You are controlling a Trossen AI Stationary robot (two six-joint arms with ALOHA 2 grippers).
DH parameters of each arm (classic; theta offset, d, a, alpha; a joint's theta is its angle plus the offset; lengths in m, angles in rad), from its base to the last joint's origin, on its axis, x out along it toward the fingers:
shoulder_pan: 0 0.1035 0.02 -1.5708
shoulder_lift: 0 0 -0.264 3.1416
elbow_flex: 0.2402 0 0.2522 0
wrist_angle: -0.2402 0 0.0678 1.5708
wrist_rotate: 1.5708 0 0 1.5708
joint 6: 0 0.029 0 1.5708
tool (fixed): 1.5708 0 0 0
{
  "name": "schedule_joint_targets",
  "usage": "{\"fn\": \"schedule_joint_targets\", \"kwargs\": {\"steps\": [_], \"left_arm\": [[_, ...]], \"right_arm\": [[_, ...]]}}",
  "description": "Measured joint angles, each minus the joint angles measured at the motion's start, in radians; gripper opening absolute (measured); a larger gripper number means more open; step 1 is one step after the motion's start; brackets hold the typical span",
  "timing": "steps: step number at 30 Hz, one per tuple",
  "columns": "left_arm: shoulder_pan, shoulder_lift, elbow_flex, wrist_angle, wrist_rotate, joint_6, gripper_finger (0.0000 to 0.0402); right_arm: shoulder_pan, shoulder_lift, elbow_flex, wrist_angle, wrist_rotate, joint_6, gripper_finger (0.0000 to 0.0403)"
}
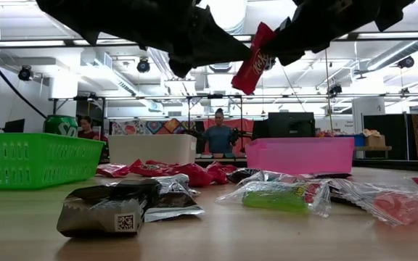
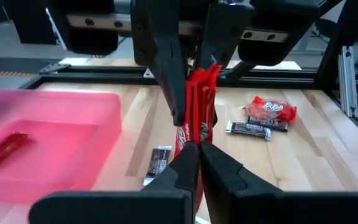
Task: Organize candy in baskets
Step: Put the red chocolate into the pink bin, then put the brown chocolate into the green basket
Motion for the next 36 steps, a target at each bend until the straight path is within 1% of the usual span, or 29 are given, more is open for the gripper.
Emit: {"fn": "schedule_joint_targets", "kwargs": {"steps": [3, 6, 8, 11, 12, 13, 14, 16, 18, 20, 23, 25, 28, 29, 31, 33, 36], "left_arm": [[0.0, -0.017, 0.001, -0.011, -0.038, 0.036, 0.0], [0.0, -0.036, 0.001, -0.074, -0.125, 0.059, 0.0], [0.0, -0.054, 0.001, -0.136, -0.205, 0.071, 0.0], [0.0, -0.088, 0.002, -0.244, -0.346, 0.06, 0.0], [0.0, -0.1, 0.002, -0.281, -0.388, 0.045, 0.0], [0.0, -0.111, 0.002, -0.32, -0.428, 0.024, 0.0], [0.0, -0.121, 0.002, -0.346, -0.456, 0.001, 0.0], [0.001, -0.14, 0.002, -0.393, -0.483, -0.041, 0.0], [0.0, -0.148, 0.002, -0.414, -0.485, -0.075, 0.0], [0.0, -0.152, 0.002, -0.427, -0.485, -0.091, 0.0], [-0.001, -0.152, 0.002, -0.435, -0.461, -0.107, 0.0], [-0.001, -0.152, 0.002, -0.442, -0.459, -0.126, 0.0], [-0.001, -0.152, 0.002, -0.468, -0.452, -0.16, 0.0], [-0.001, -0.153, 0.002, -0.484, -0.432, -0.165, 0.0001], [0.0, -0.155, 0.002, -0.513, -0.348, -0.177, 0.0006], [-0.003, -0.155, 0.002, -0.543, -0.242, -0.176, 0.0016], [-0.013, -0.142, 0.002, -0.578, -0.09, -0.155, 0.0036]], "right_arm": [[-0.019, -0.004, 0.0, -0.002, 0.019, 0.035, 0.0024], [-0.047, -0.012, 0.001, -0.027, 0.141, 0.098, 0.0024], [-0.074, -0.016, 0.002, -0.075, 0.298, 0.188, 0.0024], [-0.143, -0.022, 0.002, -0.21, 0.601, 0.343, 0.0024], [-0.177, -0.022, 0.002, -0.277, 0.677, 0.406, 0.0024], [-0.218, -0.022, 0.002, -0.348, 0.711, 0.471, 0.0024], [-0.264, -0.019, 0.002, -0.411, 0.71, 0.537, 0.0024], [-0.359, -0.005, -0.004, -0.468, 0.638, 0.612, 0.0024], [-0.435, 0.013, -0.021, -0.438, 0.555, 0.622, 0.0033], [-0.49, 0.028, -0.035, -0.382, 0.471, 0.611, 0.0054], [-0.539, 0.045, -0.045, -0.296, 0.376, 0.579, 0.0092], [-0.551, 0.05, -0.045, -0.276, 0.358, 0.573, 0.0116], [-0.554, 0.049, -0.042, -0.291, 0.358, 0.571, 0.0148], [-0.554, 0.045, -0.039, -0.3, 0.356, 0.57, 0.0157], [-0.548, 0.029, -0.033, -0.313, 0.322, 0.569, 0.0172], [-0.536, 0.013, -0.028, -0.31, 0.22, 0.566, 0.0182], [-0.51, -0.007, -0.029, -0.313, 0.022, 0.54, 0.0188]]}}
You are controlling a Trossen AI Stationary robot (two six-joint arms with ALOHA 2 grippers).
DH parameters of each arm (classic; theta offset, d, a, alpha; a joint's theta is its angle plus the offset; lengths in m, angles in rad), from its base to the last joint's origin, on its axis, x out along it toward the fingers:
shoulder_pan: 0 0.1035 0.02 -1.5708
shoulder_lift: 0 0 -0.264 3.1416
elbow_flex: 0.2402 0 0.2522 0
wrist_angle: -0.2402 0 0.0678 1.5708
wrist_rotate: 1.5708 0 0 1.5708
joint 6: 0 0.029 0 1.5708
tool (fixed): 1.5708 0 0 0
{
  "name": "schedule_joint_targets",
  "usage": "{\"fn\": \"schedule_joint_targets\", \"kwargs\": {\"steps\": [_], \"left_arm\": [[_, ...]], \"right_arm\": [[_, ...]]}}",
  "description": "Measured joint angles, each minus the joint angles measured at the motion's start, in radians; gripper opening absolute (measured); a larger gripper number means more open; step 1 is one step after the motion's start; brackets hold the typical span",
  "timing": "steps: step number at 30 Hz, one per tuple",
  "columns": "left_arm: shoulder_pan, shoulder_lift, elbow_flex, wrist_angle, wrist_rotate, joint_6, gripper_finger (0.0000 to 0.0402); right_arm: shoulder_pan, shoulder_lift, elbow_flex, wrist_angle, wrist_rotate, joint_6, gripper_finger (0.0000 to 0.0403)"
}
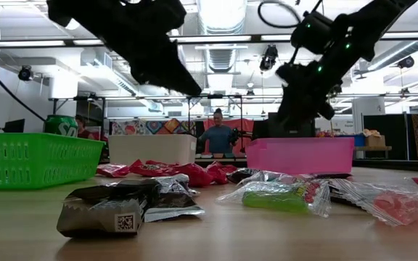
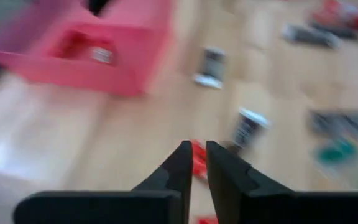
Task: Organize candy in baskets
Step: Put the brown chocolate into the green basket
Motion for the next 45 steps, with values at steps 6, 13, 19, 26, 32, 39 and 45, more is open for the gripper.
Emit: {"fn": "schedule_joint_targets", "kwargs": {"steps": [6, 13, 19, 26, 32, 39, 45], "left_arm": [[-0.04, 0.041, -0.001, -0.052, 0.103, 0.032, 0.0091], [-0.109, 0.043, 0.027, -0.17, 0.126, -0.065, 0.0147], [-0.171, 0.056, 0.113, -0.278, 0.202, -0.147, 0.0158], [-0.279, 0.07, 0.121, -0.302, 0.222, -0.256, 0.016], [-0.313, 0.105, 0.121, -0.295, 0.062, -0.284, 0.0176], [-0.311, 0.2, 0.119, -0.233, 0.048, -0.264, 0.0187], [-0.305, 0.259, 0.128, -0.214, 0.04, -0.262, 0.0187]], "right_arm": [[0.138, -0.013, 0.0, 0.0, -0.162, -0.016, 0.018], [0.31, -0.016, 0.0, 0.001, -0.163, 0.036, 0.0174], [0.389, -0.026, 0.0, -0.003, -0.162, 0.084, 0.0175], [0.421, -0.028, 0.0, -0.001, -0.161, 0.088, 0.0175], [0.421, -0.028, -0.001, 0.001, -0.151, 0.077, 0.0176], [0.421, -0.028, -0.001, 0.001, -0.151, 0.058, 0.0176], [0.421, -0.028, -0.001, 0.004, -0.148, 0.046, 0.0176]]}}
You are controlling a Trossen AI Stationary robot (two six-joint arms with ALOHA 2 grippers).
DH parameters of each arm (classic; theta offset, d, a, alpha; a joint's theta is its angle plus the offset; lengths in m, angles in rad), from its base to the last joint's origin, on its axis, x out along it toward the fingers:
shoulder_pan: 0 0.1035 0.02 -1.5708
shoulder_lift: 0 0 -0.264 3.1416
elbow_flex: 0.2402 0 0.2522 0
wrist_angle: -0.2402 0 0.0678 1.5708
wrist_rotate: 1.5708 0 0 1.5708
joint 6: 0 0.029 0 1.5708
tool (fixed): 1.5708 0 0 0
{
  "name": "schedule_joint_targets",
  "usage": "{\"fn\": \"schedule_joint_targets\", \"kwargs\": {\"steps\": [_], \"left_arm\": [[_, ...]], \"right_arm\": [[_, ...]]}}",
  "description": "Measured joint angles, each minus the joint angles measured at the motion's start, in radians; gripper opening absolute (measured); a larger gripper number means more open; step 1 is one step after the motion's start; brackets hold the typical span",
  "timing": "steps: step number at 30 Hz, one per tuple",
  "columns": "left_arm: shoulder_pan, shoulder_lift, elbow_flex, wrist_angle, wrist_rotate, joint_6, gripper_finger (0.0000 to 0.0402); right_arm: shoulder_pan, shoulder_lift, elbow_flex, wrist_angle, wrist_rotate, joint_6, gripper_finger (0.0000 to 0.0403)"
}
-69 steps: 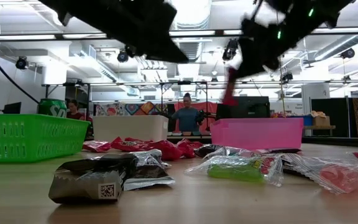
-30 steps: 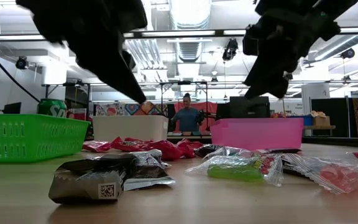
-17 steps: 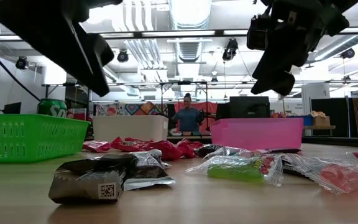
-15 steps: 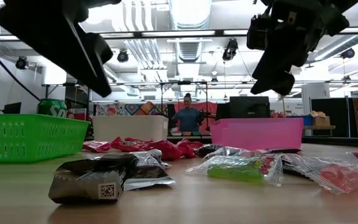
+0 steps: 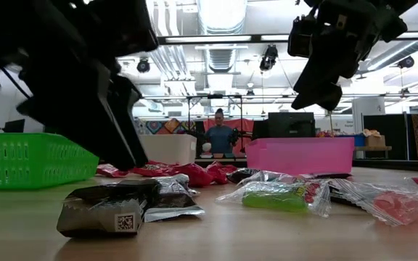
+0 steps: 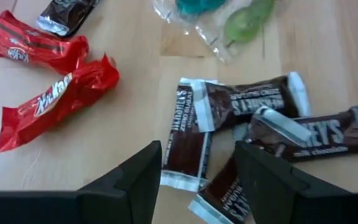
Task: Organize candy in baskets
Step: Put the brown chocolate into the green basket
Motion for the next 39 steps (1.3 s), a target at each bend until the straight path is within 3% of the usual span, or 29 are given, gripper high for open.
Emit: {"fn": "schedule_joint_targets", "kwargs": {"steps": [7, 20, 25, 33, 39], "left_arm": [[0.021, 0.041, -0.003, 0.036, -0.002, 0.01, 0.0187], [0.036, 0.07, -0.003, 0.045, -0.018, 0.017, 0.0177], [0.037, 0.07, -0.005, 0.05, -0.011, 0.017, 0.014], [0.038, 0.063, -0.007, 0.058, -0.007, 0.029, 0.0047], [0.039, 0.05, -0.008, 0.055, -0.009, 0.057, 0.0006]], "right_arm": [[0.0, 0.0, 0.0, 0.001, 0.065, -0.006, 0.0176], [0.002, 0.0, 0.0, 0.003, 0.068, -0.016, 0.0176], [0.002, 0.0, 0.0, 0.004, 0.068, -0.017, 0.0176], [0.002, 0.0, 0.0, 0.004, 0.068, -0.017, 0.0176], [0.002, 0.0, 0.0, 0.012, 0.067, -0.017, 0.0176]]}}
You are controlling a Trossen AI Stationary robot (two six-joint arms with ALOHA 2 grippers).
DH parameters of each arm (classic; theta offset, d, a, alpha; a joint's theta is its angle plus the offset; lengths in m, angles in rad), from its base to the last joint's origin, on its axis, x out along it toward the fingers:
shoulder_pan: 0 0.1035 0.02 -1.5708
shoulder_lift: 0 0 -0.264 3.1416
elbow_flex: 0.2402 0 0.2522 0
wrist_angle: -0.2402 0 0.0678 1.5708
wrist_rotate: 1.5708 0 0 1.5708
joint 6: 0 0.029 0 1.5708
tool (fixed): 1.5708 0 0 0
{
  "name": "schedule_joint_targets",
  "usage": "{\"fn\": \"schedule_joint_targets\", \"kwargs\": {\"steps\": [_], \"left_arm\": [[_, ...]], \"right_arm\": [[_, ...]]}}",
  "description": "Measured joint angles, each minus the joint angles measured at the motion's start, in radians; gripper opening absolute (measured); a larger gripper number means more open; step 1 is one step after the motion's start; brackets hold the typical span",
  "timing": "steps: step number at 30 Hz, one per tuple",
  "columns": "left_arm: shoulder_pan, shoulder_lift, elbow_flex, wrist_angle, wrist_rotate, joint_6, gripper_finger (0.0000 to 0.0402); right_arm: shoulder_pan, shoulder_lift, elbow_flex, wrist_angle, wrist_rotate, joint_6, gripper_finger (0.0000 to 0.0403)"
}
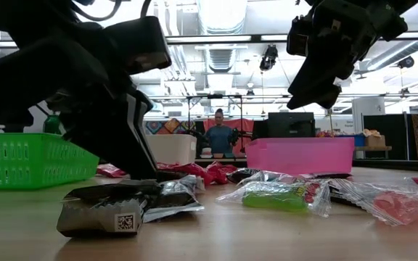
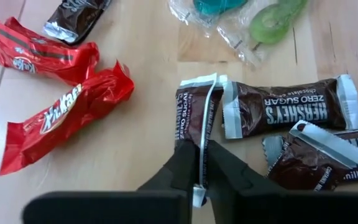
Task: Organize candy in baskets
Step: Put the brown chocolate into the green basket
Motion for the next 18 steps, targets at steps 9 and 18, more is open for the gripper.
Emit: {"fn": "schedule_joint_targets", "kwargs": {"steps": [9, 18], "left_arm": [[0.0, -0.049, -0.003, -0.039, -0.012, 0.005, 0.0], [0.0, -0.174, -0.003, -0.103, -0.098, 0.01, 0.0]], "right_arm": [[0.0, 0.0, 0.0, 0.004, -0.001, 0.0, 0.0176], [0.0, 0.0, 0.0, 0.006, -0.001, -0.008, 0.0176]]}}
